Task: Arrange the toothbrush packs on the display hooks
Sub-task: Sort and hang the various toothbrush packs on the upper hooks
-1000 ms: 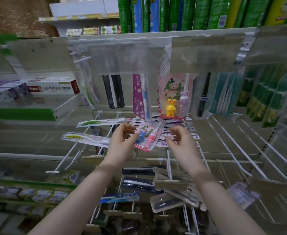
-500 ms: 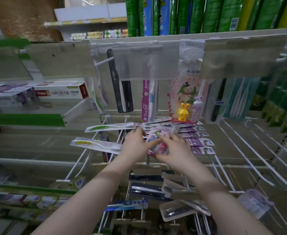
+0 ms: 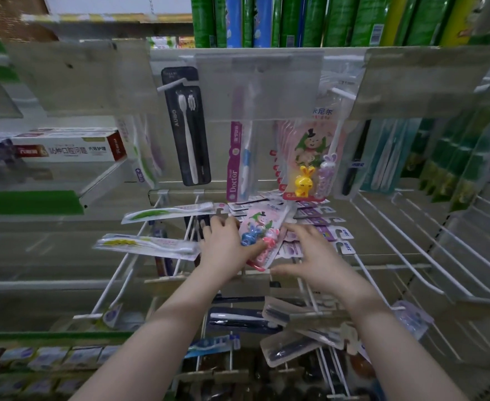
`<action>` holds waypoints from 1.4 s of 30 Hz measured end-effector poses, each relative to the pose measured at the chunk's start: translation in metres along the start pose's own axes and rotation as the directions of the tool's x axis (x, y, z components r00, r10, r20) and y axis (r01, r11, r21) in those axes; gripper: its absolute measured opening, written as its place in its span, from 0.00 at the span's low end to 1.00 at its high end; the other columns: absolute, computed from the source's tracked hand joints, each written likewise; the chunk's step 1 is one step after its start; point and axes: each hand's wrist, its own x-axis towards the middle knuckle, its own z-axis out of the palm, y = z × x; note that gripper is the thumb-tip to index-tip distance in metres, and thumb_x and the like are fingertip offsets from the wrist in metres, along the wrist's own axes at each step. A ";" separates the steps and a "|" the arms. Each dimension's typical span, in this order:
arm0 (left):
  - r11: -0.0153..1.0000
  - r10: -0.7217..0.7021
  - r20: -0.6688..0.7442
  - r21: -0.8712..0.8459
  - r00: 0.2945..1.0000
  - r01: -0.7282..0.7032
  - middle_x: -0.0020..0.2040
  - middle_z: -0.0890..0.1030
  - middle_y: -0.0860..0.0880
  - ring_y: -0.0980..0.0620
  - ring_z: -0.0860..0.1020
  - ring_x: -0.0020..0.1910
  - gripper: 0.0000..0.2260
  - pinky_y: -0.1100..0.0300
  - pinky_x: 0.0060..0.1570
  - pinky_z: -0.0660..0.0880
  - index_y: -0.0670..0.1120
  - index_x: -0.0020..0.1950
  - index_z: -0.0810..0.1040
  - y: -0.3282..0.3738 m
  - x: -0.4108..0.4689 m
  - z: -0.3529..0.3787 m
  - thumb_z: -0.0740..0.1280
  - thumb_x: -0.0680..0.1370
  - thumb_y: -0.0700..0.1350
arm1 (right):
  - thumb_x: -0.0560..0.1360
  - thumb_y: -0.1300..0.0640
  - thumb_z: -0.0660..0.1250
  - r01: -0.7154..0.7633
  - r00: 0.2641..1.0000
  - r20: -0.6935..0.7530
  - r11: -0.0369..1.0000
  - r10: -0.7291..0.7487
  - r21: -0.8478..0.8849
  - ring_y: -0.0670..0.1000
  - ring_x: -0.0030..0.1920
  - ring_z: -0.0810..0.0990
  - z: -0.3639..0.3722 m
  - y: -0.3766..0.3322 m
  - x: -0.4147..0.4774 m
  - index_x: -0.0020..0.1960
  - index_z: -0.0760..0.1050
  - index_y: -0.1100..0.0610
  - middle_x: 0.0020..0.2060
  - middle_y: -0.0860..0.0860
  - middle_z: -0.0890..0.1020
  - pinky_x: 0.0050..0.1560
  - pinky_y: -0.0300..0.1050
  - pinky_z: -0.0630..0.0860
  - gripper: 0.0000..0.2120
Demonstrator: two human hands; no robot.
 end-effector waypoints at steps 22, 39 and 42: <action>0.854 0.111 0.087 -0.518 0.990 -0.050 0.45 0.77 0.52 0.58 0.76 0.37 0.16 0.66 0.29 0.67 0.45 0.51 0.69 0.001 -0.016 -0.027 0.72 0.72 0.50 | 0.78 0.56 0.62 0.036 0.935 -0.336 0.971 -0.116 -0.236 0.48 0.50 0.75 -0.002 -0.007 -0.029 0.49 0.77 0.53 0.47 0.46 0.79 0.53 0.40 0.69 0.05; 0.645 0.088 0.243 -0.753 0.966 0.130 0.47 0.80 0.49 0.57 0.82 0.37 0.16 0.66 0.32 0.76 0.43 0.56 0.72 -0.015 -0.042 -0.061 0.73 0.72 0.45 | 0.80 0.54 0.57 -0.023 0.958 -0.285 0.985 -0.028 -0.174 0.48 0.55 0.71 -0.008 -0.045 -0.044 0.50 0.70 0.48 0.47 0.43 0.74 0.62 0.44 0.59 0.04; 0.598 0.037 0.218 -0.787 0.975 0.153 0.50 0.81 0.45 0.50 0.82 0.43 0.17 0.61 0.36 0.78 0.41 0.57 0.73 -0.023 -0.047 -0.059 0.73 0.72 0.44 | 0.80 0.52 0.56 -0.050 0.948 -0.319 0.977 -0.020 -0.208 0.48 0.57 0.72 -0.005 -0.052 -0.047 0.53 0.73 0.48 0.50 0.44 0.77 0.66 0.44 0.56 0.07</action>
